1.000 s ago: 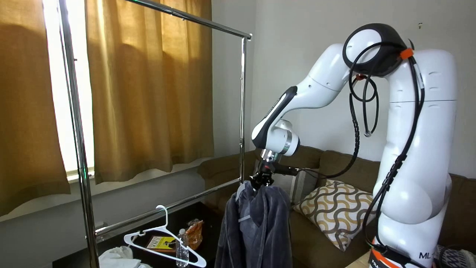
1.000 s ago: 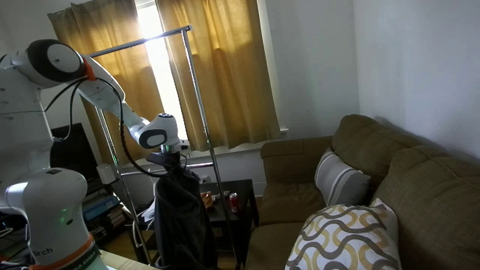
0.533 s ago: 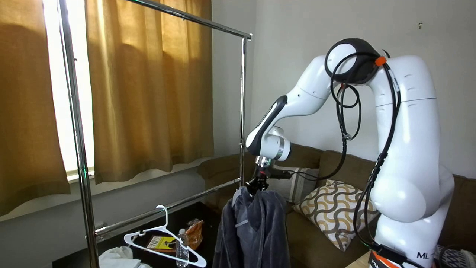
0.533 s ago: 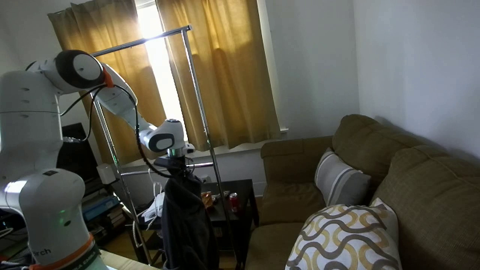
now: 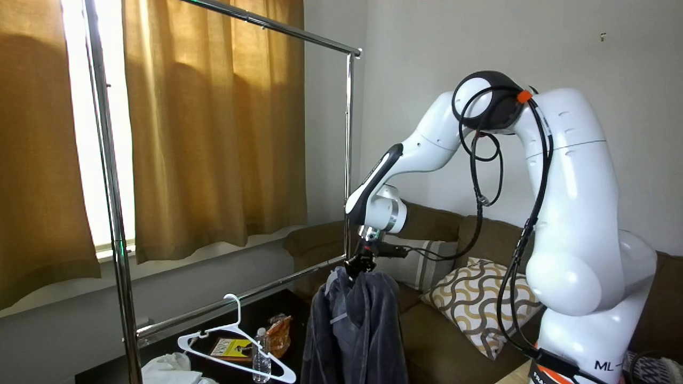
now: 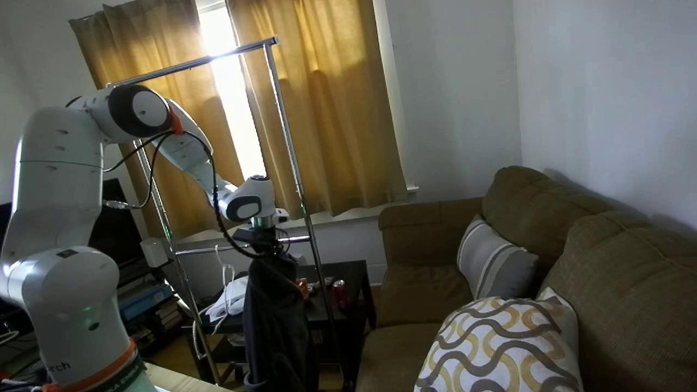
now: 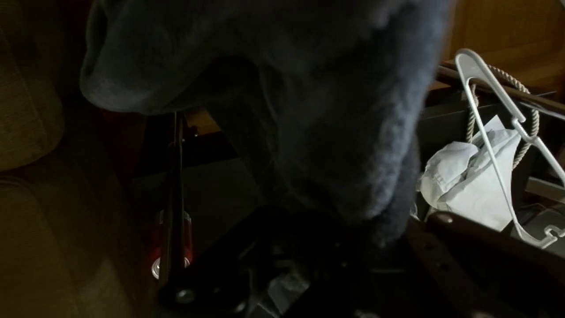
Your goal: Pick up the gray robe with the hanger from the top rail and put it on the bottom rail
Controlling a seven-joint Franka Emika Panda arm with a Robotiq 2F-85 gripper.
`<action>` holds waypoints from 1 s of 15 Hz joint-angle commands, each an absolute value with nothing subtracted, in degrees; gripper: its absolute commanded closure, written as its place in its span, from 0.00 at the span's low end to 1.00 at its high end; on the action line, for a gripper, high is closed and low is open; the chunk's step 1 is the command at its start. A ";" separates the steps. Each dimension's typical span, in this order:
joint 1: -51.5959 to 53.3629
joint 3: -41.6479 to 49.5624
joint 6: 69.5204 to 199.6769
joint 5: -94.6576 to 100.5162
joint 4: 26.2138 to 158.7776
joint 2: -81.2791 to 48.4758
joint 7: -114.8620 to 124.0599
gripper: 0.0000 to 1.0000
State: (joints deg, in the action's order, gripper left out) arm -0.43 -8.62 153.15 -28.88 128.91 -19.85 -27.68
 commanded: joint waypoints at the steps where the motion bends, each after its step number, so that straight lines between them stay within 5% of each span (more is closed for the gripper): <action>1: -3.25 -11.45 153.98 -27.96 124.92 -23.75 -28.05 0.98; 9: -4.36 -12.51 154.65 -22.79 122.32 -29.94 -26.23 0.98; 10: -4.34 -12.44 154.86 -22.18 122.14 -30.40 -25.90 0.67; 12: -4.58 -12.66 155.34 -21.60 121.99 -30.87 -25.37 0.60; 15: -4.64 -12.67 154.92 -21.35 122.44 -29.65 -23.53 0.37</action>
State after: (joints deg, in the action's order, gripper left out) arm -3.58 -11.60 154.26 -23.04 122.06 -30.36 -26.61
